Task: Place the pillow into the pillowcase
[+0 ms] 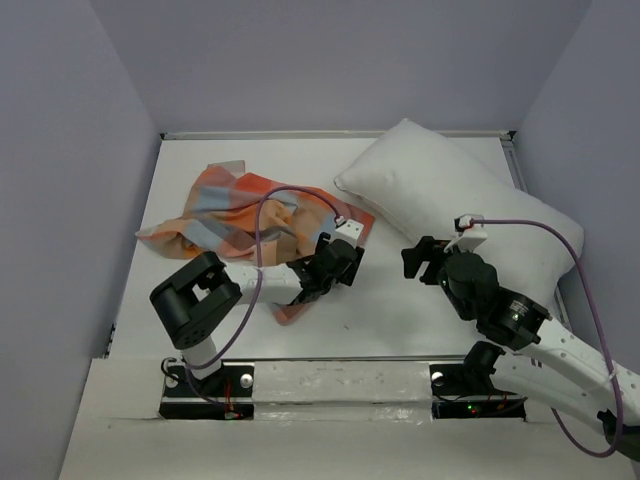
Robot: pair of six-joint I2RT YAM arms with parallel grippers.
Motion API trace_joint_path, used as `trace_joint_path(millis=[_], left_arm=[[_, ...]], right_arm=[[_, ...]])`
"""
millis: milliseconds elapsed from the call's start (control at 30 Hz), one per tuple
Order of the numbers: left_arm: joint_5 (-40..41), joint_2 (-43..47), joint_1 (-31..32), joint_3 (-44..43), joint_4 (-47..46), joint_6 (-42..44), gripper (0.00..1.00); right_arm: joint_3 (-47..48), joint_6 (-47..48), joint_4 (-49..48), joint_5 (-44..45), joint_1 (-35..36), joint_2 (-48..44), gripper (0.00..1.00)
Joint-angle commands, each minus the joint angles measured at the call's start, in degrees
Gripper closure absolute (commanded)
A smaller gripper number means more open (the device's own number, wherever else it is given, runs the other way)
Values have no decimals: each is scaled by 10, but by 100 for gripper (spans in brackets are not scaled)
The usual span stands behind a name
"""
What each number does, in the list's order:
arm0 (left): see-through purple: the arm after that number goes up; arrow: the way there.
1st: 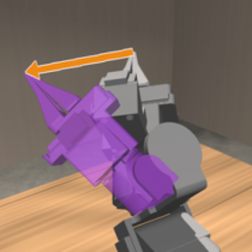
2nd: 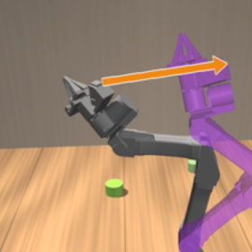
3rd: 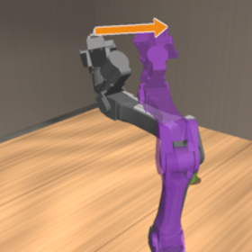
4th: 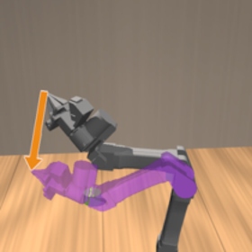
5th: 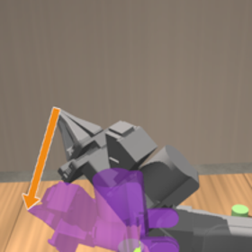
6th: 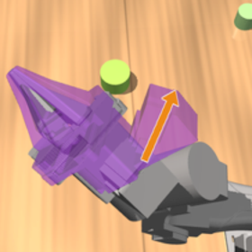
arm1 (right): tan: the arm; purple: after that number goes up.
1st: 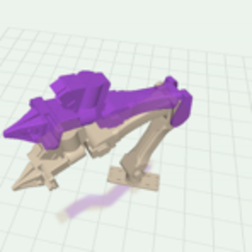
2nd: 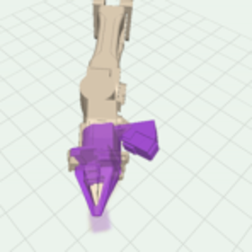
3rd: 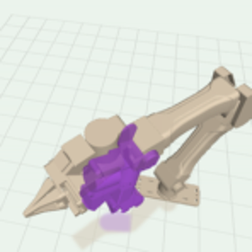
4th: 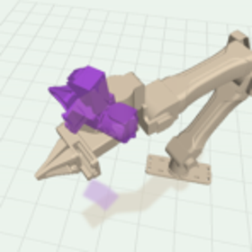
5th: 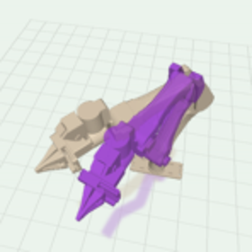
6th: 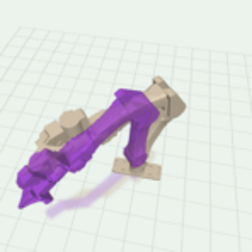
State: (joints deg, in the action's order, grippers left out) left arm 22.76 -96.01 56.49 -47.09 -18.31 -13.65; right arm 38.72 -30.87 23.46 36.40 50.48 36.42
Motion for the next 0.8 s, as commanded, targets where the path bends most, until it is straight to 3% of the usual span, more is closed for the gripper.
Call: trace_joint_path(millis=[0, 67, 167, 233, 267, 300, 333, 433, 600, 667, 767], left_arm=[[-15, -29, -4, -12, -21, 11, 29], [-16, -44, -5, -19, -23, 13, 30], [8, -53, -11, -24, -24, 15, 42], [12, -54, -17, -22, -32, 17, 62], [15, -52, -23, -23, -34, 18, 84], [24, -48, -24, -23, -35, 16, 85], [30, -38, -24, -16, -36, 12, 100], [29, 41, -32, 20, -70, -7, 100], [-87, 211, -96, 69, -102, -57, 100], [-133, 234, -125, 83, -117, -76, 100], [-180, 250, -163, 97, -132, -97, 100]], right_arm=[[2, -7, -33, 1, 1, 6, 23], [2, -6, -34, 2, 1, 7, 23], [2, -5, -36, 2, 1, 11, 23], [0, -3, -42, 2, 1, 19, 23], [1, -2, -45, 5, 1, 22, 23], [1, -2, -47, 7, 1, 25, 23], [2, 3, -54, 9, 1, 36, 26], [19, 33, -72, 4, -12, 62, 34], [113, 119, -83, -57, -74, 172, 39], [150, 143, -84, -89, -106, 220, 34], [230, 193, -85, -145, -157, 274, 16]])
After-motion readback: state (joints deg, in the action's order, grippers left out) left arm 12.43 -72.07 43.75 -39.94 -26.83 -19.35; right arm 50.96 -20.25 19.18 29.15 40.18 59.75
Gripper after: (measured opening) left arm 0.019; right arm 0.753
